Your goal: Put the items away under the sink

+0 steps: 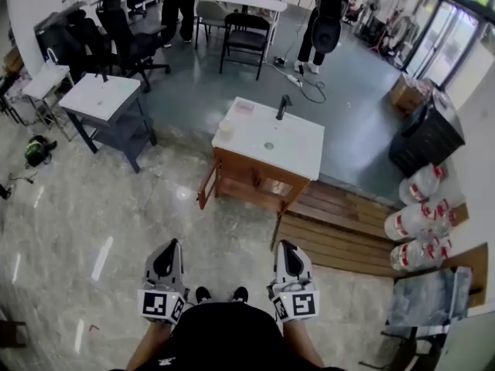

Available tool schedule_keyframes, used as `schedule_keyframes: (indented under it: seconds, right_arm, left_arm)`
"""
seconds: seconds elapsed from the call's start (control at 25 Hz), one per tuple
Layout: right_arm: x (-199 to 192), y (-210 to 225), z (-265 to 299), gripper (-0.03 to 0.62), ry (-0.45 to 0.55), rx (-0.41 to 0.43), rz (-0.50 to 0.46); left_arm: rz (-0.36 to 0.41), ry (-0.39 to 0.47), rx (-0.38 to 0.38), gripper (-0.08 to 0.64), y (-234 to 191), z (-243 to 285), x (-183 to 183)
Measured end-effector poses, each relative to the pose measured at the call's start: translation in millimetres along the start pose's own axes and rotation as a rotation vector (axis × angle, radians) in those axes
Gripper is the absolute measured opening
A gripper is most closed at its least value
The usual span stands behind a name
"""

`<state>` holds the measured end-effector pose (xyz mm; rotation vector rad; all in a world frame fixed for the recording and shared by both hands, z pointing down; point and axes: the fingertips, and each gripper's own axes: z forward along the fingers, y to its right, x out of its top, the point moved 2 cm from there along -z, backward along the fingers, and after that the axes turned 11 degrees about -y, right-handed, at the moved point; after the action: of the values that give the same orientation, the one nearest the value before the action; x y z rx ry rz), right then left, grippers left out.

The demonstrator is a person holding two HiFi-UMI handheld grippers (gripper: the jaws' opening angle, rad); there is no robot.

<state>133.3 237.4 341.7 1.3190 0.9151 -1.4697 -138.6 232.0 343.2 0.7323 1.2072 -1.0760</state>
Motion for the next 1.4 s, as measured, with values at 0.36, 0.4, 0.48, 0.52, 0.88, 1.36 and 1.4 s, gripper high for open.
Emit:
schedule_keyframes:
  seconds: [0.36, 0.4, 0.48, 0.52, 0.88, 1.36, 1.4]
  right_arm:
    - [2.8, -4.5, 0.3, 0.033, 0.001, 0.027, 0.001]
    - [3.2, -4.7, 0.1, 0.04, 0.002, 0.031, 0.007]
    - [4.2, -4.4, -0.8, 0.059, 0.004, 0.037, 0.017]
    - [4.6, -3.8, -1.5, 0.071, 0.005, 0.038, 0.018]
    - [3.8, -1.1, -4.4, 0.256, 0.016, 0.05, 0.026]
    - [3.6, -2.6, -2.1, 0.44, 0.006, 0.045, 0.025]
    - [4.5, -3.4, -2.1, 0.44, 0.007, 0.042, 0.026]
  left_arm:
    - [0.048, 0.0, -0.001, 0.007, 5.0, -2.1, 0.6]
    - [0.071, -0.003, 0.002, 0.008, 6.8, -2.4, -0.7]
    - [0.094, -0.001, -0.003, 0.008, 10.5, -2.4, -1.3]
    - [0.095, 0.002, -0.01, 0.008, 12.3, -2.1, -0.4]
    - [0.054, -0.015, -0.02, 0.008, 11.4, 0.2, -2.0]
    - [0.048, -0.03, -0.017, 0.008, -1.0, 0.0, -4.6]
    - [0.048, -0.031, -0.017, 0.008, -3.0, -0.4, -4.0]
